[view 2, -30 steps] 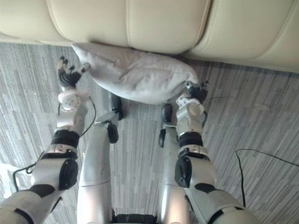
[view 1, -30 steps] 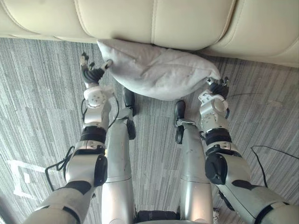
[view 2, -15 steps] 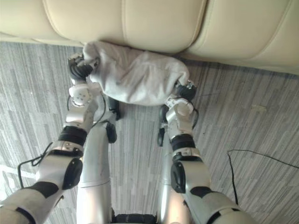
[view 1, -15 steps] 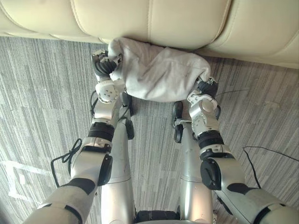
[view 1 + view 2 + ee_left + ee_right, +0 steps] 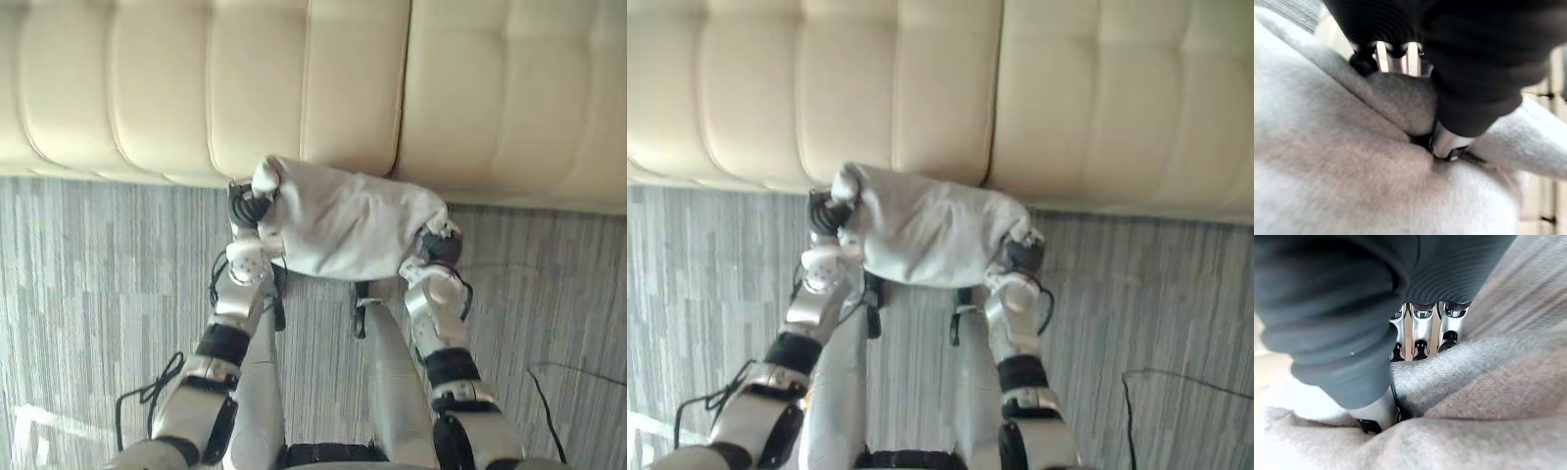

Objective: Pick up cushions and gather them together orderly.

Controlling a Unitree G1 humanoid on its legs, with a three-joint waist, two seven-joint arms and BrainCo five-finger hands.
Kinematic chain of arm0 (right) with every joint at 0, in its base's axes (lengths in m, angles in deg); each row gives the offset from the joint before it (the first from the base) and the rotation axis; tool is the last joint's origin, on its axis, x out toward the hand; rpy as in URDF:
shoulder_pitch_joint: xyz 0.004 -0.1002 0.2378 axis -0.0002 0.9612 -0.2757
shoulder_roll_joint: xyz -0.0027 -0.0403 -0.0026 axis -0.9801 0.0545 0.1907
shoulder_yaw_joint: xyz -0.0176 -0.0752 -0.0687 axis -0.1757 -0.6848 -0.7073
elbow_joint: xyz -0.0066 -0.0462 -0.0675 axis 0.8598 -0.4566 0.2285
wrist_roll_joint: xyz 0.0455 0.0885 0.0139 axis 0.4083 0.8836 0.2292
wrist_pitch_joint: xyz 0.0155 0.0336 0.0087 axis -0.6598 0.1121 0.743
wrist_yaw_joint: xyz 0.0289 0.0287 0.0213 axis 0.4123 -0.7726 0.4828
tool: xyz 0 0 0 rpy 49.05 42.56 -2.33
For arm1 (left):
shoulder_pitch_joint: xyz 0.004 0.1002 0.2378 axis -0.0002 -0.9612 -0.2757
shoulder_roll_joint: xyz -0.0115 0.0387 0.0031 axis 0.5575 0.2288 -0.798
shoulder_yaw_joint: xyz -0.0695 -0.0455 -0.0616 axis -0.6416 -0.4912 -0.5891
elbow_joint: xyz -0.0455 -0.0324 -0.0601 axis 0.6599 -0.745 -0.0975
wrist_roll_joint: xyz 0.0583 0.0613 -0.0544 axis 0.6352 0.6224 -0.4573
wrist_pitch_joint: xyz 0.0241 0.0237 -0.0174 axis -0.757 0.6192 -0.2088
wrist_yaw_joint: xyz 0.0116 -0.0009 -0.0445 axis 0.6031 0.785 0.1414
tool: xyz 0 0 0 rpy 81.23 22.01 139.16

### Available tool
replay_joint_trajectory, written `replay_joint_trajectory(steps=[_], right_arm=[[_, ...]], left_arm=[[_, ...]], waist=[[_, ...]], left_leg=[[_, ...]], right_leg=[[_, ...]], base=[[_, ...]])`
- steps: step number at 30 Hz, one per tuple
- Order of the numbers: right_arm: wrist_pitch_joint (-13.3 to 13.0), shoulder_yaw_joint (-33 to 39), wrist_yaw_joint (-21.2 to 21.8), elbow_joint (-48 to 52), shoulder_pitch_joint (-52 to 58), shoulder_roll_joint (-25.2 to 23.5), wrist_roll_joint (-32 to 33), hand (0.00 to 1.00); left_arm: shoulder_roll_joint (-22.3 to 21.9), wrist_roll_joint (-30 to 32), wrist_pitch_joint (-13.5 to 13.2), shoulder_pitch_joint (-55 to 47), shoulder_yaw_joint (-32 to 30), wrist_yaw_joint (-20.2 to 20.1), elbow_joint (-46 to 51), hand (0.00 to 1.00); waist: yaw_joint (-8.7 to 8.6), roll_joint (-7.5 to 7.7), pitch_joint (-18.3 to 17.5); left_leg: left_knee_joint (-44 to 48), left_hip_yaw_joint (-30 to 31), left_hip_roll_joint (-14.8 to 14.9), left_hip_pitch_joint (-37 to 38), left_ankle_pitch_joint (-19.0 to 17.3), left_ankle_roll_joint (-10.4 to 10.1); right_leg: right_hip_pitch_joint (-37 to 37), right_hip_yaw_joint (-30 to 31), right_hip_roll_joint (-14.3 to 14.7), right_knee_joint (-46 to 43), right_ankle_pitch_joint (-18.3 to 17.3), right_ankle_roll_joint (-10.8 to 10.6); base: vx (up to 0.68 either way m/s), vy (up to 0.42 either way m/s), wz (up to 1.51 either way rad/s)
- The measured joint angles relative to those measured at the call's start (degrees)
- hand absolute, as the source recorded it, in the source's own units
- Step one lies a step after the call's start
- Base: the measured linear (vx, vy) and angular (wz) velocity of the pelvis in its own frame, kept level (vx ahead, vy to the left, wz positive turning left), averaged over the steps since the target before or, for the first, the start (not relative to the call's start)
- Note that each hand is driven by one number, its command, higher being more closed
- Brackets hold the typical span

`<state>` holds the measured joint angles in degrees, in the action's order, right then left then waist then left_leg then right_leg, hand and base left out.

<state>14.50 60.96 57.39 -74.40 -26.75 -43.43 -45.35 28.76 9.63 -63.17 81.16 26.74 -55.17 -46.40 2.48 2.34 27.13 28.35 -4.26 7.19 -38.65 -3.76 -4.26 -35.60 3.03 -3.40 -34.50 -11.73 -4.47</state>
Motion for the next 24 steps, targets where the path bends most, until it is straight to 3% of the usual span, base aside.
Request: replay_joint_trajectory(steps=[3,5,8,13,16,19,22,24], right_arm=[[-0.40,-1.40,0.67,6.55,8.38,0.31,-0.50,1.00],[-0.59,-2.42,2.12,10.44,13.95,0.43,-1.98,1.00],[-0.95,-4.14,3.49,15.74,20.72,0.47,-3.67,1.00],[-1.23,-6.37,5.19,21.06,27.27,0.30,-6.66,1.00],[-1.35,-6.59,6.15,21.29,29.00,0.36,-8.77,1.00],[-1.10,-7.06,6.23,20.44,29.16,0.26,-9.38,1.00],[-1.19,-8.41,6.23,14.25,26.48,1.66,-10.19,1.00],[-0.89,-9.59,6.36,10.14,24.51,2.94,-10.79,1.00]], left_arm=[[-0.14,0.02,-0.02,-6.27,2.14,-1.79,4.27,1.00],[-0.85,0.03,-0.13,-11.90,2.24,-2.86,7.51,1.00],[-1.72,0.03,-0.51,-18.56,2.29,-3.96,11.90,1.00],[-1.77,0.01,-1.39,-26.24,2.83,-4.97,17.10,1.00],[-1.77,0.12,-1.52,-28.22,3.43,-5.25,18.56,1.00],[-1.61,0.14,-1.36,-28.34,3.57,-5.26,18.49,1.00],[0.19,0.24,-1.37,-28.41,3.92,-5.27,17.86,1.00],[2.38,0.38,-1.38,-28.42,3.90,-5.27,17.22,1.00]], waist=[[-0.05,0.05,-2.45],[-0.07,-0.16,-6.58],[0.01,-0.25,-9.56],[0.01,-0.35,-14.19],[0.01,-0.64,-15.36],[-0.04,-0.60,-15.36],[-0.88,-0.64,-15.44],[-1.34,-0.54,-15.50]], left_leg=[[-0.75,-0.54,0.05,5.76,-0.45,0.23],[-1.28,-1.51,0.27,8.06,-1.67,0.18],[-1.33,-3.01,1.28,13.52,-4.28,0.01],[-1.10,-6.26,2.47,18.86,-7.80,-0.37],[0.47,-8.05,3.14,20.98,-10.37,-0.37],[1.70,-10.84,4.42,24.13,-12.85,-0.24],[0.18,-12.44,5.65,28.15,-14.53,-0.48],[-2.00,-13.17,5.65,29.58,-14.66,-0.72]], right_leg=[[6.36,-0.07,-0.12,2.64,-0.07,-0.06],[9.14,0.13,0.17,5.26,-0.03,-0.06],[14.97,1.04,0.86,8.67,-0.02,-0.08],[19.47,4.49,1.73,12.04,0.33,-0.42],[19.87,5.53,2.11,10.14,0.74,-0.98],[17.01,3.15,2.06,1.30,2.31,-2.05],[15.97,-5.18,0.08,-1.14,5.08,0.47],[15.86,-9.80,-1.91,1.39,3.17,3.19]], base=[[0.22,0.014,-0.05],[0.20,0.026,-0.21],[0.15,0.050,-0.28],[0.11,0.059,-0.43],[0.08,0.051,-0.51],[0.05,0.008,-0.56],[0.04,-0.001,-0.50],[0.08,-0.044,-0.45]])
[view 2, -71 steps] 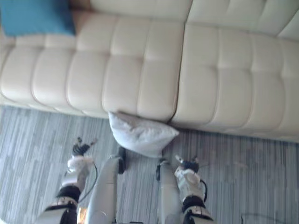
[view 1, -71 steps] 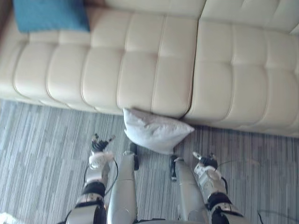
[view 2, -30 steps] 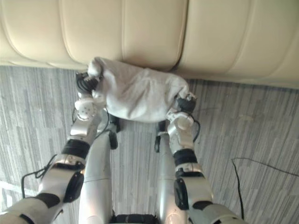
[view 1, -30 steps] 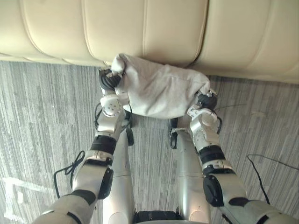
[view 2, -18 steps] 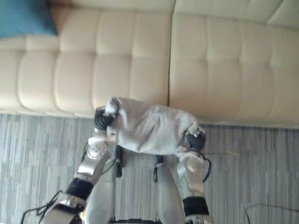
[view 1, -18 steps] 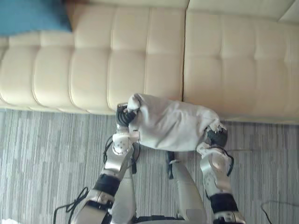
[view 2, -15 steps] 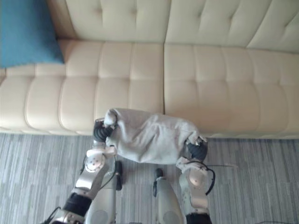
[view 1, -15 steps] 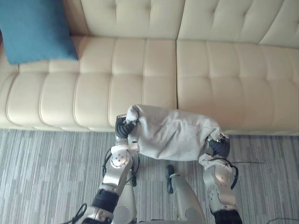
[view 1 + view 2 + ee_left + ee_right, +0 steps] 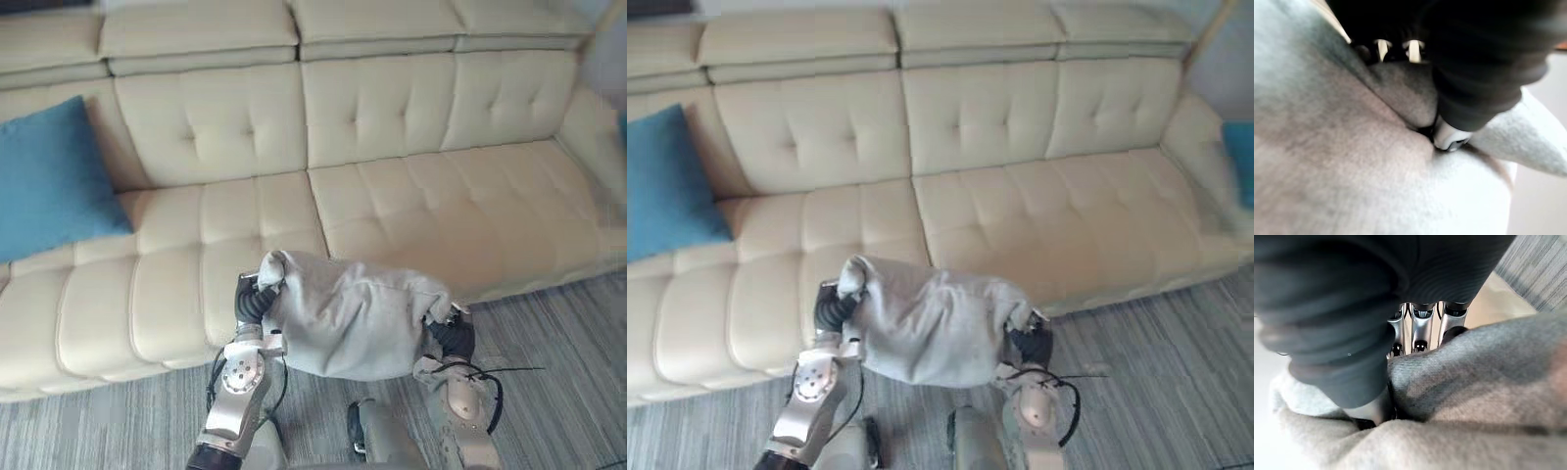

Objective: Pick up cushions and gather them together orderly.

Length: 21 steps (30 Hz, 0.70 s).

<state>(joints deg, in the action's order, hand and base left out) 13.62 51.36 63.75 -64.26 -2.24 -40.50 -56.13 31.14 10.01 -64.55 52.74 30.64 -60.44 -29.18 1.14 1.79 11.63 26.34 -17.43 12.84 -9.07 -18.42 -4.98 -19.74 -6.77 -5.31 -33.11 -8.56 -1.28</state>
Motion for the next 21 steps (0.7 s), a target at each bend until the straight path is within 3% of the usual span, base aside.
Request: replay_joint_trajectory(steps=[2,3,4,7,8,9,10,11,13,14,15,16,17,18,19,21], right_arm=[[0.39,-1.25,0.27,-4.02,-2.41,1.63,-0.02,1.00],[0.90,-1.70,0.32,-5.08,-3.12,1.92,-0.01,1.00],[1.12,-1.78,0.37,-5.10,-3.21,1.99,-0.01,1.00],[1.43,-3.53,0.86,-5.07,-3.76,4.00,-0.25,1.00],[1.47,-3.82,0.86,-5.04,-3.89,4.06,-0.40,1.00],[1.59,-4.07,0.85,-4.98,-4.00,4.08,-0.39,1.00],[1.61,-4.00,0.85,-4.91,-4.00,4.25,-0.38,1.00],[1.60,-3.66,0.60,-4.67,-4.05,4.91,-0.38,1.00],[1.60,-2.53,0.07,-2.89,-3.98,6.06,-0.38,1.00],[1.24,-1.76,0.04,-1.55,-4.14,6.37,-0.40,1.00],[0.84,-0.28,0.03,-0.38,-4.17,6.46,-0.40,1.00],[0.51,-0.13,0.02,-0.39,-4.23,6.72,-0.39,1.00],[0.31,0.07,0.03,-0.33,-4.29,7.18,-0.38,1.00],[0.36,0.33,0.03,-0.56,-4.32,6.89,-0.39,1.00],[0.69,0.95,0.04,-0.90,-3.39,5.14,-0.38,1.00],[0.81,1.40,0.13,-0.83,-2.43,3.68,-0.39,1.00]], left_arm=[[0.87,-0.04,0.02,-0.10,-0.06,0.00,-1.46,1.00],[1.64,-0.36,0.01,-0.67,-0.02,-0.01,-2.28,1.00],[1.40,-0.38,0.02,-0.76,0.01,-0.02,-3.01,1.00],[1.01,-0.39,0.11,-3.01,-0.07,-0.04,-3.69,1.00],[0.89,-0.42,0.11,-3.48,-0.19,-0.04,-3.72,1.00],[0.54,-0.46,0.28,-3.61,-0.18,-0.05,-3.91,1.00],[0.13,-0.46,0.42,-3.59,-0.16,-0.05,-4.05,1.00],[-0.70,-0.47,0.45,-3.44,-0.04,-0.30,-4.76,1.00],[-2.03,-0.55,0.46,-3.50,0.60,-1.17,-5.17,1.00],[-2.45,-0.56,0.44,-3.12,1.14,-1.29,-5.16,1.00],[-2.51,-0.57,0.44,-2.18,1.42,-1.94,-5.15,1.00],[-2.38,-0.56,0.42,-1.79,1.64,-2.17,-5.12,1.00],[-2.36,-0.52,0.37,-1.45,1.82,-2.47,-4.90,1.00],[-2.19,-0.52,0.33,-1.21,1.79,-2.59,-4.89,1.00],[-1.24,-0.51,0.42,-0.48,1.78,-2.72,-4.94,1.00],[-1.25,-0.52,0.42,-0.55,1.77,-2.80,-4.88,1.00]], waist=[[-0.13,0.44,-0.31],[-0.54,1.09,-0.62],[-0.86,0.40,-0.66],[-0.38,-3.55,-2.81],[-0.28,-4.40,-3.11],[-0.62,-4.53,-3.11],[-0.68,-4.54,-3.10],[-0.47,-4.41,-3.03],[-0.26,-4.36,-2.97],[-0.17,-4.23,-2.89],[-0.07,-4.37,-2.99],[-0.03,-4.51,-3.11],[0.02,-5.21,-3.50],[0.30,-5.41,-3.67],[0.98,-3.50,-3.83],[1.84,-2.87,-4.13]], left_leg=[[-1.07,-0.34,0.11,1.63,-0.41,-0.97],[-1.09,-0.31,-0.46,3.38,-1.00,-3.12],[-1.06,0.13,-0.14,3.79,-1.27,-3.70],[-1.86,2.29,3.79,5.15,-1.56,-5.66],[1.81,4.83,5.72,3.85,-0.53,-5.55],[11.80,10.04,7.74,-0.85,1.94,-1.60],[16.93,11.64,8.30,-3.42,4.14,0.49],[24.08,13.26,8.69,-7.43,5.72,0.96],[27.13,12.96,5.69,-10.47,4.99,1.29],[24.00,12.85,2.23,-11.51,4.05,0.98],[14.19,11.02,-1.66,-11.73,4.49,1.28],[8.88,10.01,-2.65,-11.00,6.52,2.03],[-0.72,8.67,-3.75,-9.69,12.61,2.69],[-3.21,8.29,-3.93,-9.26,12.33,3.48],[-6.89,7.65,-5.69,-7.51,13.80,3.76],[-9.56,7.29,-7.08,-5.77,14.52,4.19]], right_leg=[[-0.01,-2.15,-1.92,6.84,0.75,-0.01],[1.68,-2.24,-2.91,13.14,6.67,-0.92],[1.95,-2.12,-2.46,12.77,6.70,-0.62],[2.19,-2.73,2.87,12.64,3.37,1.33],[3.41,-3.62,4.83,12.89,2.43,2.67],[5.30,-4.98,6.49,13.03,2.41,3.64],[6.63,-5.49,6.89,13.85,2.35,3.92],[9.33,-6.09,7.13,15.79,2.24,4.19],[13.44,-6.56,6.35,19.00,2.22,4.20],[15.49,-7.06,5.40,20.78,2.22,4.20],[17.06,-8.13,4.58,22.57,2.18,4.11],[17.28,-8.42,4.50,22.82,2.12,3.98],[17.53,-8.70,5.00,23.40,1.89,3.45],[17.63,-8.72,5.32,23.58,1.74,3.03],[17.73,-8.31,4.08,23.97,1.59,2.27],[18.42,-8.25,3.01,24.54,1.71,2.08]], base=[[0.16,-0.100,-0.31],[0.22,-0.155,-0.14],[0.24,-0.165,-0.13],[0.30,-0.148,-0.33],[0.45,-0.246,-0.14],[0.38,-0.204,0.04],[0.44,-0.226,0.20],[0.35,-0.119,0.28],[0.30,-0.069,0.25],[0.25,0.031,0.34],[0.20,0.037,0.37],[0.18,0.065,0.33],[0.10,0.054,0.14],[0.20,0.095,0.21],[0.16,0.074,0.21],[0.14,0.054,0.12]])
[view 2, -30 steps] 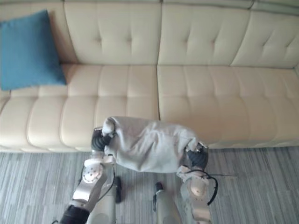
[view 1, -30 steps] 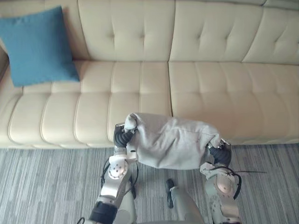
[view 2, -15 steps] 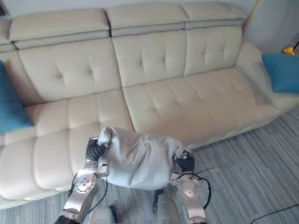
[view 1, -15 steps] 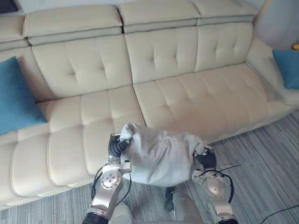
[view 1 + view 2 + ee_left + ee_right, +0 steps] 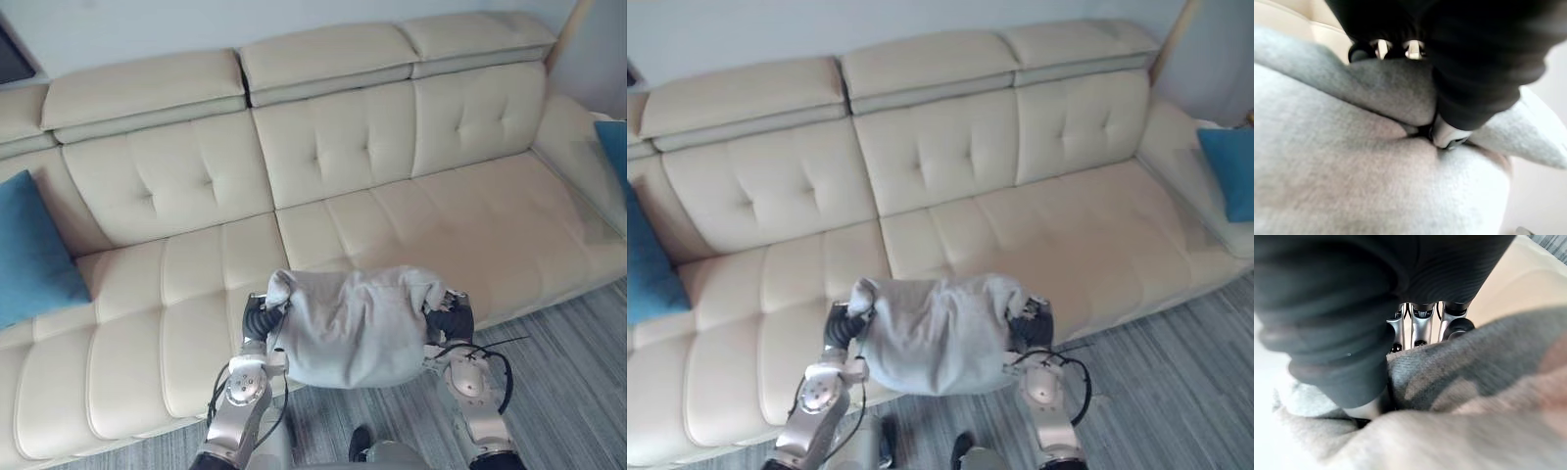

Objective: Pick up cushions and gather them together orderly.

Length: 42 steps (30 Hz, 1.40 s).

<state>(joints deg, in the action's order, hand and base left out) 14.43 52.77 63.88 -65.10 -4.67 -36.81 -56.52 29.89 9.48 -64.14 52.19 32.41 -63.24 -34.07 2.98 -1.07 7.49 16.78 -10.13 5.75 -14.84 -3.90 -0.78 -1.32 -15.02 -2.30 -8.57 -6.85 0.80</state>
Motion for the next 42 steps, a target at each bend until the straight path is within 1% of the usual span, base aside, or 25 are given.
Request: replay_joint_trajectory(steps=[2,3,4,5,6,7,8,9,10,11,13,14,15,16,17,18,20,22,25,29,31,33,36,38,42], right_arm=[[0.55,-0.22,0.14,-0.01,0.70,-0.63,-0.08,1.00],[0.58,-0.43,0.20,-0.01,0.76,-0.62,-0.16,1.00],[0.59,-0.44,0.25,-0.01,0.72,-0.98,-0.18,1.00],[0.73,-0.35,0.26,-0.11,0.69,-0.57,-0.18,1.00],[0.86,-0.34,0.26,-0.22,0.69,-0.46,-0.19,1.00],[0.92,-0.32,0.28,-0.36,0.76,-0.63,-0.19,1.00],[0.96,-0.28,0.28,-0.40,0.89,-1.15,-0.34,1.00],[0.96,-0.28,0.28,-0.43,1.07,-1.11,-0.57,1.00],[0.93,-0.27,0.28,-0.33,1.46,-1.44,-1.25,1.00],[0.93,-0.27,0.28,-0.21,1.41,-1.47,-1.54,1.00],[0.90,-0.20,0.26,0.02,1.22,-1.18,-2.31,1.00],[0.88,-0.21,0.19,0.07,1.13,-1.26,-2.37,1.00],[0.90,-0.25,0.18,0.03,0.89,-1.70,-2.36,1.00],[1.06,-0.16,0.17,-0.44,0.35,-1.26,-2.37,1.00],[1.49,-0.19,0.17,-0.25,0.24,-0.57,-2.37,1.00],[1.58,-0.20,0.17,0.09,0.23,0.07,-2.38,1.00],[1.96,-0.12,0.17,1.09,0.29,0.27,-2.37,1.00],[2.18,0.07,0.17,3.51,0.52,0.25,-2.41,1.00],[2.09,0.61,0.15,7.69,0.46,0.25,-2.58,1.00],[2.13,0.82,-0.39,8.55,-1.82,0.27,-4.65,1.00],[2.16,0.80,-1.04,8.47,-4.29,0.49,-4.70,1.00],[2.19,0.75,-1.96,7.45,-8.39,0.82,-4.72,1.00],[2.22,0.65,-3.52,3.80,-17.42,3.08,-4.76,1.00],[2.38,0.52,-5.05,-0.14,-26.19,4.78,-4.77,1.00],[2.35,0.65,-7.78,-5.83,-39.27,6.49,-4.73,1.00]], left_arm=[[0.07,-0.01,0.00,-0.94,0.02,-0.06,0.46,1.00],[0.10,-0.02,0.00,-1.52,0.02,-0.06,1.19,1.00],[0.09,-0.01,-0.01,-2.37,0.03,-0.16,2.72,1.00],[0.08,0.00,-0.02,-2.75,0.43,-0.45,3.87,1.00],[0.11,0.01,-0.02,-2.78,0.58,-0.58,4.03,1.00],[0.39,0.01,-0.02,-2.77,0.68,-0.62,4.34,1.00],[1.35,0.05,0.01,-2.66,1.06,-0.63,4.53,1.00],[1.83,0.05,0.05,-2.66,1.25,-0.64,4.51,1.00],[2.33,0.12,0.10,-2.57,1.51,-0.63,4.51,1.00],[2.33,0.12,0.10,-2.34,1.56,-0.62,4.50,1.00],[2.38,0.15,0.13,-1.21,2.00,-0.47,4.48,1.00],[2.57,0.17,0.07,-0.84,2.22,-0.25,4.53,1.00],[3.36,0.18,0.05,0.26,2.57,0.03,4.31,1.00],[2.82,0.20,0.19,0.75,2.67,0.22,3.58,1.00],[2.51,0.30,0.56,0.72,3.17,0.54,3.63,1.00],[1.84,0.44,0.57,0.76,3.16,0.58,3.87,1.00],[1.04,0.61,0.57,0.80,3.16,0.61,5.08,1.00],[0.18,0.69,0.55,0.79,3.16,0.61,6.33,1.00],[-0.22,0.71,0.57,0.96,3.21,0.62,6.67,1.00],[1.43,0.77,0.73,2.80,3.63,1.59,6.66,1.00],[2.56,0.82,0.82,5.80,3.73,2.54,6.63,1.00],[3.74,1.02,0.82,10.00,3.72,4.12,6.27,1.00],[4.77,1.35,0.78,18.94,3.12,6.32,4.29,1.00],[5.91,1.38,0.76,26.28,2.14,8.84,1.72,1.00],[7.38,1.43,0.73,36.38,-0.56,12.30,-2.98,1.00]], waist=[[0.41,0.24,0.00],[0.40,0.31,-0.03],[0.43,0.46,0.02],[0.51,0.57,0.10],[0.36,0.64,0.17],[0.16,1.06,0.43],[-0.34,2.32,0.89],[-0.73,2.82,0.83],[-1.42,3.31,0.56],[-1.58,3.75,0.31],[-1.82,4.39,0.08],[-2.17,5.47,-0.54],[-2.03,7.39,-0.77],[-2.04,6.54,-0.41],[-1.48,4.64,-0.54],[-0.17,3.07,-1.13],[0.10,2.21,-1.29],[0.15,2.29,-1.33],[0.01,2.39,-1.41],[-0.18,3.34,-2.02],[-0.22,3.34,-2.01],[-0.20,3.31,-1.99],[-0.27,3.23,-1.67],[-0.20,3.09,-0.18],[-0.40,2.96,2.47]], left_leg=[[-4.04,-1.16,-2.30,4.53,0.45,0.57],[-4.99,-1.66,-2.78,5.68,0.50,0.66],[-6.70,-2.22,-3.71,7.21,0.13,0.95],[-8.36,-2.81,-4.33,8.66,-0.32,1.25],[-9.01,-2.85,-4.43,9.27,-0.28,1.32],[-9.58,-2.74,-4.67,10.58,-0.30,1.43],[-9.75,-1.55,-5.10,12.14,-0.37,2.00],[-9.53,-0.85,-5.14,12.34,-0.23,2.18],[-9.34,0.79,-5.20,12.19,-0.45,1.49],[-9.08,1.81,-5.19,11.72,-0.59,1.27],[-7.92,4.54,-5.35,10.43,-0.84,0.60],[-6.24,6.01,-6.21,9.27,-1.03,0.33],[-4.22,7.15,-8.50,8.15,-2.02,0.02],[-3.19,7.77,-8.07,7.93,-2.67,-0.26],[-2.15,8.22,-7.07,7.38,-3.31,-0.55],[-1.55,8.16,-5.76,6.70,-3.86,-1.01],[-1.74,8.84,-4.55,6.75,-4.11,-1.46],[-1.75,9.25,-3.64,6.84,-4.34,-1.84],[-2.86,10.17,-3.64,7.19,-4.11,-2.16],[-6.06,11.27,-3.98,7.17,-2.36,-2.34],[-7.79,11.68,-4.08,6.94,-1.16,-2.40],[-9.76,12.29,-4.16,6.77,0.09,-2.47],[-10.74,12.50,-4.07,3.74,1.64,-2.64],[-10.84,12.49,-4.04,1.12,3.03,-2.77],[-11.96,12.47,-4.18,-3.27,5.34,-2.88]], right_leg=[[1.59,1.54,-2.06,-1.35,-1.15,-1.80],[1.60,2.12,-2.70,-2.26,-1.59,-2.43],[1.17,2.57,-3.75,-4.52,-2.43,-3.53],[-0.80,3.32,-4.80,-9.50,-2.93,-4.32],[-2.07,3.54,-5.09,-12.58,-2.92,-4.36],[-4.06,4.06,-5.86,-18.66,-2.90,-4.38],[-7.02,6.41,-6.32,-26.44,-2.50,-4.08],[-7.97,7.85,-6.25,-27.79,-3.54,-3.96],[-9.51,11.57,-4.96,-27.22,-6.35,-4.02],[-10.57,14.06,-4.03,-26.04,-7.21,-4.40],[-12.30,19.90,-2.09,-19.99,-6.88,-5.28],[-11.42,21.27,-2.50,-13.78,-3.05,-5.76],[-11.53,22.24,-4.57,-9.46,1.19,-6.39],[-11.24,21.44,-4.53,-9.90,0.94,-6.21],[-10.39,20.67,-3.67,-8.18,1.18,-5.85],[-10.17,20.10,-2.64,-6.34,1.92,-5.17],[-8.62,18.87,-1.70,-3.81,3.03,-4.55],[-7.44,18.25,-0.91,-2.40,3.69,-4.03],[-6.65,17.37,-0.88,-1.56,3.76,-3.96],[-6.49,16.84,-1.06,0.96,4.75,-3.77],[-6.59,16.53,-1.12,2.61,5.79,-3.65],[-6.83,16.28,-1.12,4.07,6.76,-3.48],[-9.59,15.84,-1.03,5.05,8.25,-3.21],[-12.17,15.85,-0.97,5.35,9.54,-3.11],[-17.09,15.84,-0.94,5.43,11.27,-2.98]], base=[[0.13,0.071,-0.09],[0.09,0.068,-0.21],[0.05,0.053,-0.26],[0.07,0.089,-0.24],[0.05,0.080,-0.10],[0.07,0.081,0.12],[0.06,0.043,0.28],[0.09,0.010,0.56],[0.06,-0.024,0.60],[0.08,-0.052,0.73],[0.10,-0.096,0.80],[0.12,-0.146,0.98],[0.11,-0.156,0.77],[0.11,-0.162,0.50],[0.11,-0.132,0.02],[0.11,-0.101,-0.06],[0.11,-0.092,0.05],[0.11,-0.074,0.14],[0.08,-0.029,0.10],[0.04,-0.008,0.15],[0.01,-0.017,0.11],[-0.02,-0.017,0.07],[-0.07,-0.018,0.07],[-0.09,-0.019,-0.01],[-0.11,-0.014,0.00]])
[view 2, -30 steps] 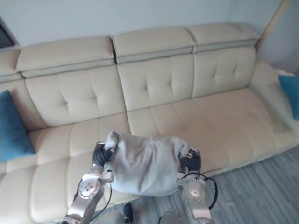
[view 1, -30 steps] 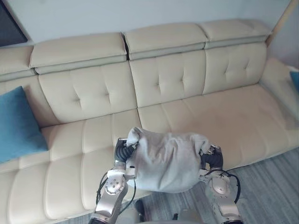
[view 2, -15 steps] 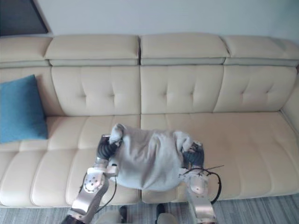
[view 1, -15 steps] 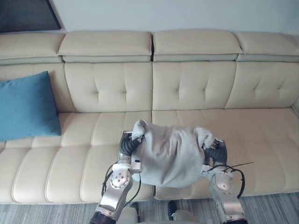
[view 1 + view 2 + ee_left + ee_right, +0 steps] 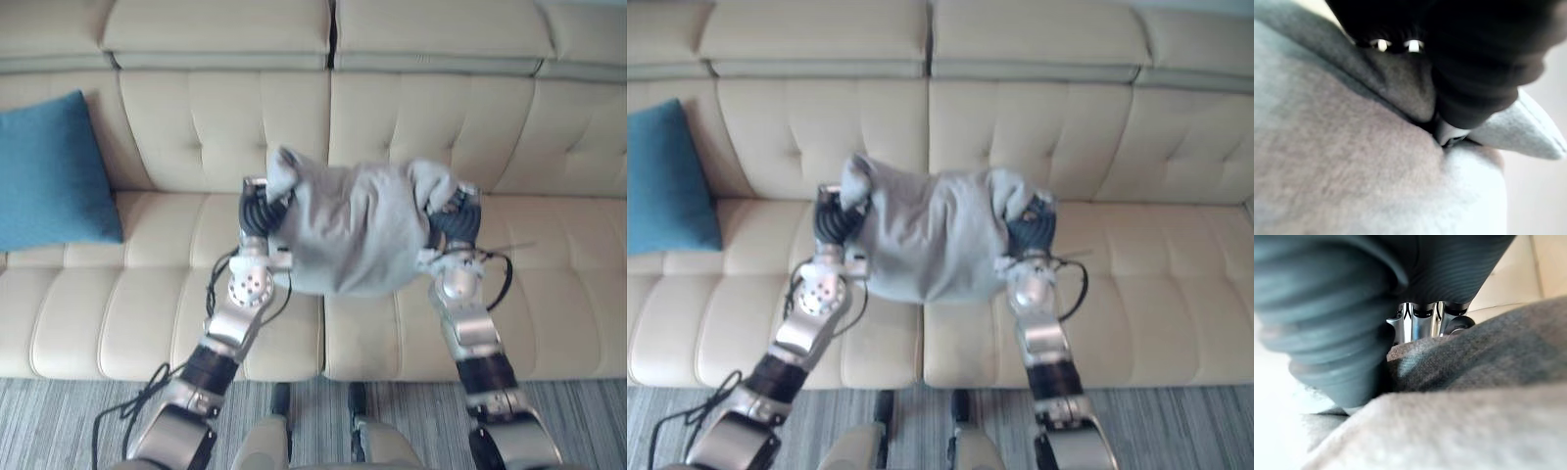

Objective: Pick up cushions and gather them together orderly.

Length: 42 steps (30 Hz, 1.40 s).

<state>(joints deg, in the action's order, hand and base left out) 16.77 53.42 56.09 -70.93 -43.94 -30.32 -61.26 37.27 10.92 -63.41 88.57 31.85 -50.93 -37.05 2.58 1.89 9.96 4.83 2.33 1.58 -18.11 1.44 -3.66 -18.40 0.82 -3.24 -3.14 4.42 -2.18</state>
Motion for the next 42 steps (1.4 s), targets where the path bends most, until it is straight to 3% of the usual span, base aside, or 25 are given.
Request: replay_joint_trajectory(steps=[7,13,14,19,23,30,37,42], right_arm=[[0.14,0.51,-2.49,-11.28,-16.44,2.21,0.11,1.00],[0.80,1.23,-3.54,-18.73,-26.02,2.87,0.41,1.00],[0.87,1.31,-3.71,-19.27,-26.87,2.99,0.42,0.00],[0.94,2.04,-5.56,-23.47,-34.59,4.04,1.54,0.00],[0.93,2.00,-5.56,-26.60,-39.55,6.39,3.16,0.00],[0.31,2.05,-3.92,-30.03,-45.66,13.55,9.21,0.00],[0.32,4.31,-1.37,-29.58,-40.65,16.26,17.67,0.00],[0.06,9.27,0.61,-19.92,-26.19,16.26,19.46,0.00]], left_arm=[[1.86,-0.04,-0.06,12.06,-4.22,3.12,-9.33,1.00],[3.12,-1.32,-0.06,18.58,-6.04,3.39,-15.50,1.00],[3.33,-1.35,-0.06,19.42,-6.05,3.39,-16.51,0.00],[5.27,-2.49,-1.15,27.32,-6.95,3.33,-22.35,0.00],[9.21,-2.57,-1.23,34.22,-6.87,2.70,-27.74,0.00],[15.94,-3.72,-1.18,40.00,-7.08,0.41,-33.80,0.00],[18.05,-12.82,-1.19,39.40,-12.77,-2.34,-33.65,0.00],[17.89,-15.06,-1.73,27.19,-18.52,-4.52,-26.21,0.00]], waist=[[-0.50,-0.48,6.24],[-0.98,-1.80,10.27],[-1.14,-2.01,10.39],[-1.99,-3.15,13.63],[-2.40,-3.62,14.03],[-2.40,-3.77,14.20],[-1.90,-3.78,14.20],[-1.94,-3.97,14.06]], left_leg=[[-3.49,0.80,-0.15,-2.27,3.36,-0.34],[-6.05,1.76,-0.25,-5.10,5.63,-0.50],[-6.06,1.92,-0.28,-6.01,5.81,-0.63],[-7.09,2.71,-0.30,-7.16,7.14,-1.01],[-10.51,2.90,0.07,-7.86,9.34,-1.18],[-10.66,2.77,0.13,-8.13,9.53,-1.33],[-10.66,1.60,0.45,-6.54,9.54,-1.37],[-10.67,1.24,0.64,-4.82,9.49,-1.41]], right_leg=[[-3.28,-0.62,0.01,0.85,1.66,0.16],[-6.52,-1.73,0.01,1.64,2.72,0.08],[-7.39,-1.89,-0.03,1.62,2.79,0.10],[-8.73,-2.16,-0.12,1.63,3.20,0.32],[-11.05,-2.22,0.08,1.59,3.50,0.42],[-11.57,-2.23,0.10,1.30,3.47,0.44],[-11.65,-2.05,-0.12,-1.85,1.81,0.49],[-11.46,-1.90,-0.15,-4.98,0.21,0.60]], base=[[-0.04,-0.017,0.06],[-0.01,-0.014,0.06],[0.01,-0.007,0.10],[0.00,-0.003,0.05],[-0.01,-0.006,-0.01],[0.00,-0.002,-0.01],[0.00,-0.007,-0.02],[-0.01,-0.036,-0.01]])
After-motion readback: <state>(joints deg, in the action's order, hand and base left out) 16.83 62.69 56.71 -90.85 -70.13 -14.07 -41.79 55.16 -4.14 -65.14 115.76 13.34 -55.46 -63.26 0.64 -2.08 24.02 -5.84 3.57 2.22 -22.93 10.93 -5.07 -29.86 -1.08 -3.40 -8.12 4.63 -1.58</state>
